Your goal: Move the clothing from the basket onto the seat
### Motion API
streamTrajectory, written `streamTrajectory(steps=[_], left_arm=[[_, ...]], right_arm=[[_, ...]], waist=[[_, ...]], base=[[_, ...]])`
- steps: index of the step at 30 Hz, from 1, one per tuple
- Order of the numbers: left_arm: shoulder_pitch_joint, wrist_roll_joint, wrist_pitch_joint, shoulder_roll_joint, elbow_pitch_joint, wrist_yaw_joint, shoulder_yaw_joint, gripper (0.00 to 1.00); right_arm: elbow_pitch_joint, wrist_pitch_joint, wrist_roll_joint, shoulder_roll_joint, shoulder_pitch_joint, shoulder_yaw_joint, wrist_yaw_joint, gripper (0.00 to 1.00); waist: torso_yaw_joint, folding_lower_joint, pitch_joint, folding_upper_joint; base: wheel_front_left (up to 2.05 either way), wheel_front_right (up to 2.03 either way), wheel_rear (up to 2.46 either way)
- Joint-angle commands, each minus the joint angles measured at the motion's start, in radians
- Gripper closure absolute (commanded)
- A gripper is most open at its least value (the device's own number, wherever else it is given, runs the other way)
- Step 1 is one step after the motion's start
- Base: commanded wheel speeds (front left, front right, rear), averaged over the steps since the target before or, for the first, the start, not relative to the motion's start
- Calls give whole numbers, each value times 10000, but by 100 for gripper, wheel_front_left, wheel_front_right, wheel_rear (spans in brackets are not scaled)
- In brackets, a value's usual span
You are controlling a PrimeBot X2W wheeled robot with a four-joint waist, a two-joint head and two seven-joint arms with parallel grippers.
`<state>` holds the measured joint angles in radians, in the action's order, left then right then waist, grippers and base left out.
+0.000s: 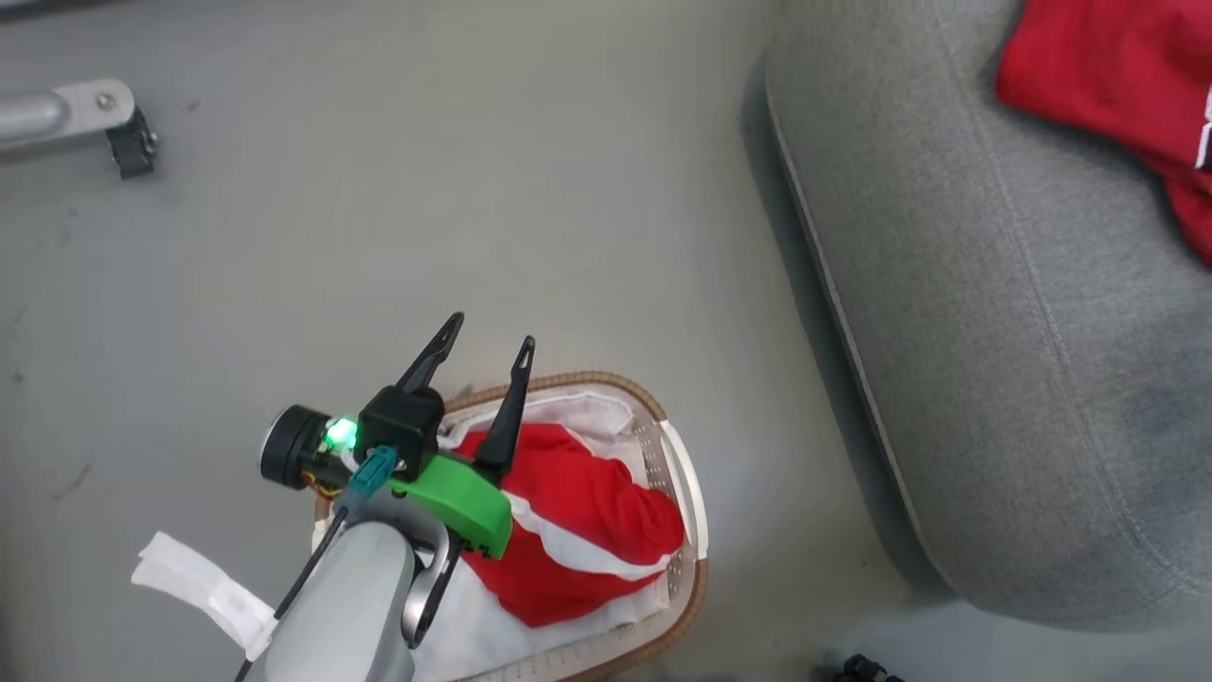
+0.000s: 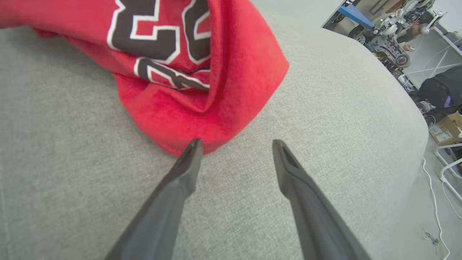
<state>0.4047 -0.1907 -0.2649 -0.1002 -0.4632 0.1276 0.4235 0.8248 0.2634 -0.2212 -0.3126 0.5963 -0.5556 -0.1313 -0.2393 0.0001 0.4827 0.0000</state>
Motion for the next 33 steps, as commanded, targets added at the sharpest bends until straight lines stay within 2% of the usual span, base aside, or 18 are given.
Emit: streamTrajectory(steps=[1, 4, 10, 15, 24, 28, 33], left_arm=[[-277, 76, 8, 79, -11, -7, -151, 0], [-629, 230, 8, 173, 75, -111, -526, 0], [-1360, 339, 8, 364, 287, -368, -1372, 0], [-1880, 416, 8, 425, 412, -542, -2108, 0], [-2536, 574, 8, 475, 518, -773, -3397, 0], [-2851, 553, 8, 485, 575, -753, -3773, 0], [-3250, 348, 8, 485, 601, -679, -3787, 0]], right_arm=[[-162, 20, 79, 140, -411, 107, 10, 0], [-1162, 20, 715, 656, -994, 897, 10, 0], [-3287, 18, 2319, 1087, -2400, 2609, 10, 0], [-4206, 17, 3038, 1415, -2870, 3768, 10, 0], [-4822, 18, 3583, 1862, -3119, 5198, 10, 0], [-4866, 17, 3685, 2008, -3395, 5408, 10, 0], [-4673, 18, 3841, 2136, -3919, 5430, 10, 0]], waist=[[151, -1, -823, 0], [355, -1, -1298, 0], [931, -1, -2088, 0], [1490, -1, -2610, 0], [2316, -1, -3329, 0], [2469, -1, -3698, 0], [2525, -1, -4177, 0]], base=[[0, 0, 0], [0, 0, 0], [0, 0, 0], [0, 0, 0], [0, 0, 0], [0, 0, 0], [0, 0, 0]])
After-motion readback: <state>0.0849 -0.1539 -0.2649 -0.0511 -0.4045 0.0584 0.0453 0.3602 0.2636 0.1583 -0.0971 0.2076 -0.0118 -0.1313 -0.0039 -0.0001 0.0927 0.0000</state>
